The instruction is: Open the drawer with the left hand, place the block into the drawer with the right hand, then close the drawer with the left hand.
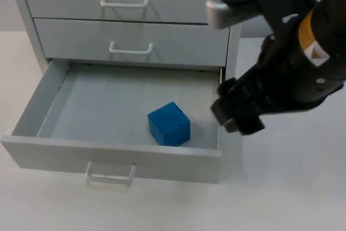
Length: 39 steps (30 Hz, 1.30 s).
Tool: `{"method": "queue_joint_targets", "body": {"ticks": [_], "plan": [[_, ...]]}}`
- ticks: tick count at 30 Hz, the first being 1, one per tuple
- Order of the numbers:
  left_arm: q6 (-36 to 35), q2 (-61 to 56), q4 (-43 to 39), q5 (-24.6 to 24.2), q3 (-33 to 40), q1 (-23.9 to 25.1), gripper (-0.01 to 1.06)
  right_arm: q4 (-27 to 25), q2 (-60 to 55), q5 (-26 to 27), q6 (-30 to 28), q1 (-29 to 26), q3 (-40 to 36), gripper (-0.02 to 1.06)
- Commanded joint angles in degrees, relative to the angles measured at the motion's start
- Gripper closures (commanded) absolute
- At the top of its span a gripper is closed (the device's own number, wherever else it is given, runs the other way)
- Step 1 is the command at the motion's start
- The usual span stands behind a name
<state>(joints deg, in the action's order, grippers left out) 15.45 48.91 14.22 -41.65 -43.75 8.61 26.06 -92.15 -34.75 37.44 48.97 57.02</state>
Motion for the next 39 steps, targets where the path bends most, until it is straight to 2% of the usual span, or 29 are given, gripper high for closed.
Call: {"method": "queue_joint_targets", "body": {"ticks": [1,2,5,12,13,16,18,23,39], "plan": [[-0.5,-0.3,1.5,0.0,0.1,0.2,0.00,-5.2,0.8,-0.5,-6.0,-4.2,-0.3,0.27],[-0.5,-0.3,1.5,0.0,0.1,0.2,0.00,-5.2,0.8,-0.5,-6.0,-4.2,-0.3,0.27],[-0.5,-0.3,1.7,0.0,0.1,0.2,0.00,-9.0,2.8,-1.0,-9.9,-10.3,-1.0,0.27],[-0.5,-0.3,1.8,0.0,0.1,0.2,0.00,-10.3,11.4,-1.6,-10.9,-23.0,-5.7,0.27],[-0.5,-0.3,1.8,0.0,0.1,0.2,0.00,-10.3,11.4,-1.6,-10.9,-23.0,-5.7,0.27],[-0.5,-0.3,1.8,0.0,0.1,0.2,0.00,-11.4,18.0,-3.1,-12.7,-28.6,-9.0,0.27],[-0.5,-0.3,1.8,0.0,0.1,0.2,0.00,-11.4,20.7,-4.0,-13.4,-30.4,-10.1,0.27],[-0.5,-0.3,1.8,0.0,0.1,0.2,0.00,-11.5,26.2,-7.8,-15.4,-33.9,-10.6,0.27],[-0.5,-0.3,2.0,-1.0,0.1,0.1,0.00,-11.1,29.0,-8.0,-15.6,-33.9,-10.6,0.27]]}}
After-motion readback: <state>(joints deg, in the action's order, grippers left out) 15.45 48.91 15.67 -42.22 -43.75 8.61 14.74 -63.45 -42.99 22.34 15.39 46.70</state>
